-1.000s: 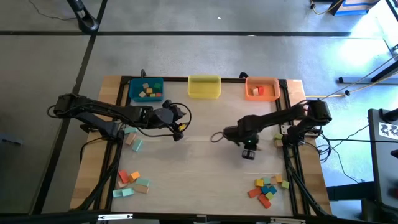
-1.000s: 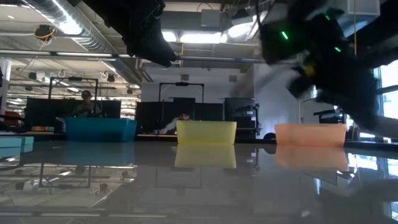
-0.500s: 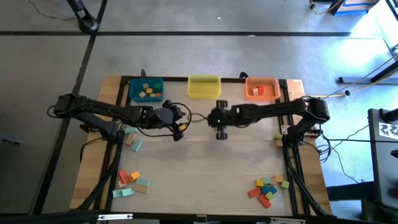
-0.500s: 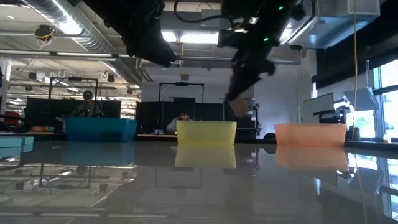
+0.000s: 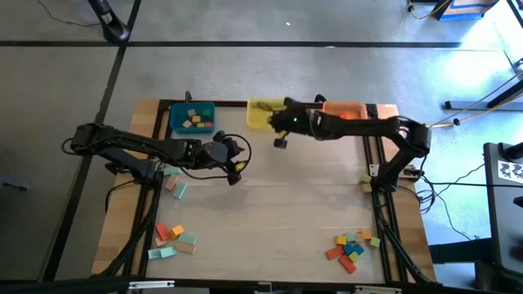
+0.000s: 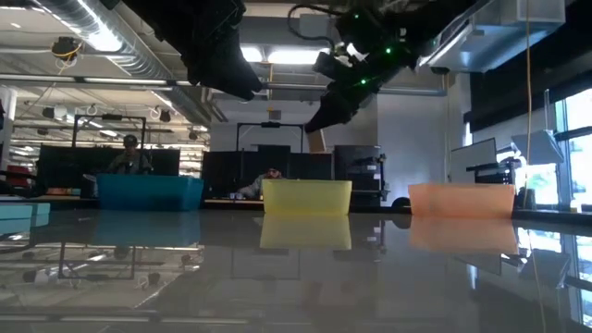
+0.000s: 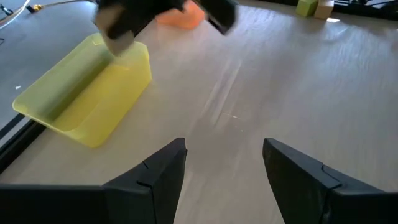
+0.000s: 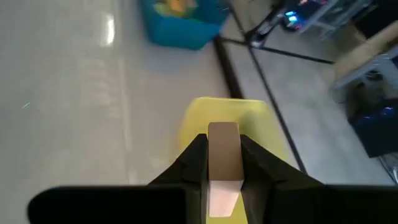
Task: Sort blocks by size
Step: Put the brown rectangle block into the yellow bin, then put the light blue rectangle block into the yellow bin
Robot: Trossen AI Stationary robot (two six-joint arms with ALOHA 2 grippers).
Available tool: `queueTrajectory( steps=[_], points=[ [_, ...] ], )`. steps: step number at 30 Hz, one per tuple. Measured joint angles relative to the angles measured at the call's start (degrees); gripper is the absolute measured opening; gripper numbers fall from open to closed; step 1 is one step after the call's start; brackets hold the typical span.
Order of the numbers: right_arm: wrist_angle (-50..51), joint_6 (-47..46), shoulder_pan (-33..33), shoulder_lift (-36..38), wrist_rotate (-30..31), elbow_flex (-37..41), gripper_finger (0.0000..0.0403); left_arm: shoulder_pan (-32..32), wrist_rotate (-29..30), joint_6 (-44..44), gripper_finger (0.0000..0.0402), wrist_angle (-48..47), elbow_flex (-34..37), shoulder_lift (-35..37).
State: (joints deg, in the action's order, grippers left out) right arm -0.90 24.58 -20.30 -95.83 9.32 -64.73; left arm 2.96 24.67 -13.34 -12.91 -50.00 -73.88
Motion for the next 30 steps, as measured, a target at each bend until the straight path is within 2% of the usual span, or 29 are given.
queueTrajectory(
  steps=[10, 18, 21, 25, 30],
  points=[
    [-8.1, -0.3, -10.5, -6.4, -6.3, 0.1, 0.0074, 0.0, 0.0, 3.8, 0.0203, 0.3, 0.0, 0.0],
    [-13.5, -0.7, -12.1, -10.2, -6.6, 0.1, 0.0089, -0.1, 0.0, 7.1, 0.0203, 0.4, 0.0, 0.0],
    [-13.6, -1.6, -12.0, -11.0, -7.8, 0.1, 0.0116, -0.7, -0.1, 6.7, 0.0203, 0.7, 0.0, 0.0],
    [-13.5, -1.9, -11.9, -11.2, -8.8, 0.0, 0.0172, -1.8, -0.7, 4.7, 0.0215, -0.1, 0.0, 0.0],
    [-6.3, -2.0, -10.6, -5.0, -7.4, -0.4, 0.0235, -2.7, -5.7, 2.2, 0.0251, -2.8, -0.3, 0.3]
  ],
)
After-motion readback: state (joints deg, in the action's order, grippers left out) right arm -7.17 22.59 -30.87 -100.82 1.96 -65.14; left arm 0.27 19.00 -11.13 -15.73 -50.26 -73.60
